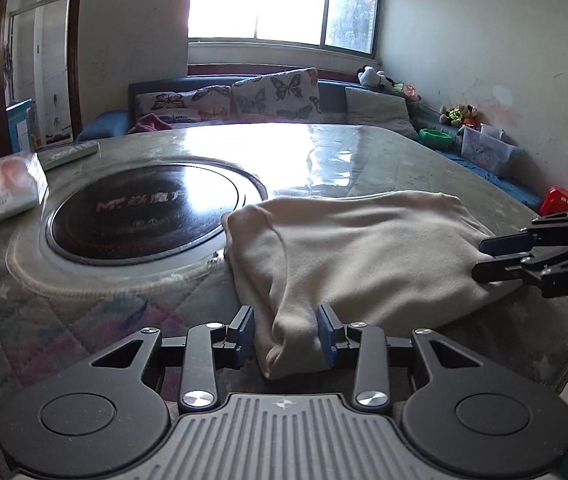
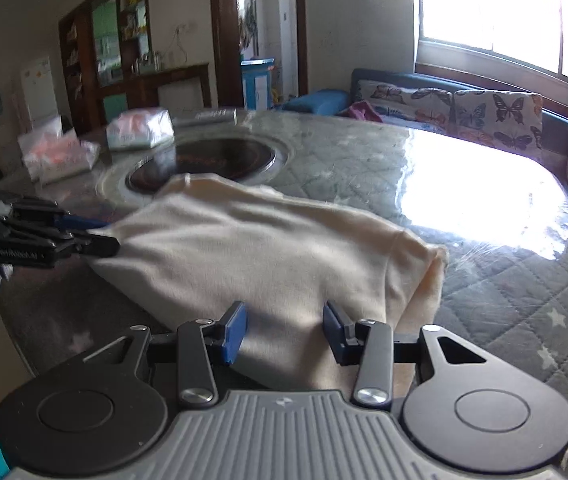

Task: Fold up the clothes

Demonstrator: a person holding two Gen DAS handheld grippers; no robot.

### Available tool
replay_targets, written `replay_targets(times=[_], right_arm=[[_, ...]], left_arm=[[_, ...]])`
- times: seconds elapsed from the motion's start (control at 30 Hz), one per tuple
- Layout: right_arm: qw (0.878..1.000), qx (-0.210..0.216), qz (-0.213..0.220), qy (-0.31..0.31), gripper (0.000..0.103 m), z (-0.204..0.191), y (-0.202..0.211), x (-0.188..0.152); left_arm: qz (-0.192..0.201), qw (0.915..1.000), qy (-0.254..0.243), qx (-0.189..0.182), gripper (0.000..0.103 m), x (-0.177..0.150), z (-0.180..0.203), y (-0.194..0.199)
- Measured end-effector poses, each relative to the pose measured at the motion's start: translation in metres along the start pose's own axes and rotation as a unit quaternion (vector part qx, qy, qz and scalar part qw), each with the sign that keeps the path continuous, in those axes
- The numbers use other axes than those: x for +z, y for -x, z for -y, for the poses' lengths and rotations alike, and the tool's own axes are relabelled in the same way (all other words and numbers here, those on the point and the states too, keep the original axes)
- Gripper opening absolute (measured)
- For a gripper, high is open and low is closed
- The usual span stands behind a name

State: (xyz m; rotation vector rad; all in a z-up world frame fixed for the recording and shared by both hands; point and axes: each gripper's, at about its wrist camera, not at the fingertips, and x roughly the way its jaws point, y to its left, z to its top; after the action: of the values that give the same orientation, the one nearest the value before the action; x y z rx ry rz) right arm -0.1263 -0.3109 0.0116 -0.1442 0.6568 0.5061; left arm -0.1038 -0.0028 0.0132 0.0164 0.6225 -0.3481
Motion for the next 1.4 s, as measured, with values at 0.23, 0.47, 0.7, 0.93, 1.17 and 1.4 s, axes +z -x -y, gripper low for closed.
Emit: replay_targets(times=[0.23, 0.47, 0.7, 0.93, 1.17, 1.4], right_arm=[[1.0, 0.003, 0.011, 0.012, 0.045, 0.002, 0.006, 0.014], [1.0, 0.02, -0.011, -0.001, 0.046, 0.01, -0.017, 0.019], [0.999, 0.022, 0.015, 0.022, 0.045, 0.017, -0.026, 0.057], [1.0, 0.028, -0.001, -0.012, 0.04, 0.033, -0.075, 0.079], [0.999, 0.016, -0.019, -0.02, 0.03, 0.032, -0.088, 0.073], [0.999, 0.028, -0.024, -0.005, 0.022, 0.016, -0.103, 0.088]], left_arm=[[0.016, 0.9998, -0.007, 0.004, 0.041, 0.012, 0.0, 0.004], [0.022, 0.9997, 0.001, 0.014, 0.043, 0.018, -0.003, 0.0], [0.01, 0.9997, 0.016, 0.015, 0.045, 0.02, -0.008, -0.009], [0.001, 0.9995, 0.029, 0.014, 0.045, 0.024, -0.016, -0.016], [-0.006, 0.9994, 0.034, 0.008, 0.046, 0.022, -0.02, -0.019], [-0.005, 0.9993, 0.038, 0.005, 0.047, 0.021, -0.02, -0.02]])
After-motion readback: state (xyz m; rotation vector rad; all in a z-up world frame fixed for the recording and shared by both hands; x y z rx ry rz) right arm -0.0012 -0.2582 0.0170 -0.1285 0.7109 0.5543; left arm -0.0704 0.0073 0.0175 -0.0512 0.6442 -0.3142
